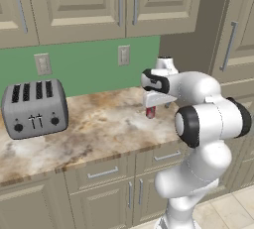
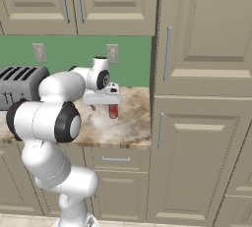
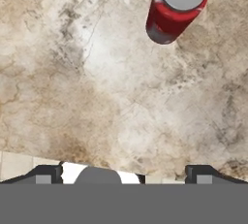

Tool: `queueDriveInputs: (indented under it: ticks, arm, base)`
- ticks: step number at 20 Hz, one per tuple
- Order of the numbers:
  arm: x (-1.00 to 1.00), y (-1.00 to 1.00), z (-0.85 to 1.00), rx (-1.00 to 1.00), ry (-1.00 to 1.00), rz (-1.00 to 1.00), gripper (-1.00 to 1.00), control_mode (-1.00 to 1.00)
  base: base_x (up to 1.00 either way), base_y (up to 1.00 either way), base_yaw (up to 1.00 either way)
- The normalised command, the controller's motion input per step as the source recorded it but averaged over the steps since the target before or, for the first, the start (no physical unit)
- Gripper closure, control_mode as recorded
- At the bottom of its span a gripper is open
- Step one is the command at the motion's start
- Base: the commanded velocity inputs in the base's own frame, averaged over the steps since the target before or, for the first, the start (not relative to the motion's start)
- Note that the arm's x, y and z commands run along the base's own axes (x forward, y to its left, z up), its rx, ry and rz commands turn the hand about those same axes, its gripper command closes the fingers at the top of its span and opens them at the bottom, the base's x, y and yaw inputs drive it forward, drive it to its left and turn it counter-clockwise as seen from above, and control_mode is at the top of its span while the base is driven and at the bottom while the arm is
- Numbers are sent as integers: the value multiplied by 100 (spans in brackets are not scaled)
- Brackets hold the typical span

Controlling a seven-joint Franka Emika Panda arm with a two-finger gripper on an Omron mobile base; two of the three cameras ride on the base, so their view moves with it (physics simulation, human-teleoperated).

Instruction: Four empty soda cans are scattered around the kitchen. Gather all the cans and cluster them next to the stove for recycling.

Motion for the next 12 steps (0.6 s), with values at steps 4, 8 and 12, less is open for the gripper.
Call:
queueDriveInputs:
  ticks: [4, 8, 12]
  arm:
    - [24, -1, -9, 0, 0, 6, -100, -100]
    - [26, -9, -2, 8, 5, 8, -100, -100]
    - [21, -9, -5, 7, 0, 9, -100, -100]
  base:
    - [0, 0, 0]
    - [0, 0, 0]
    - [0, 0, 0]
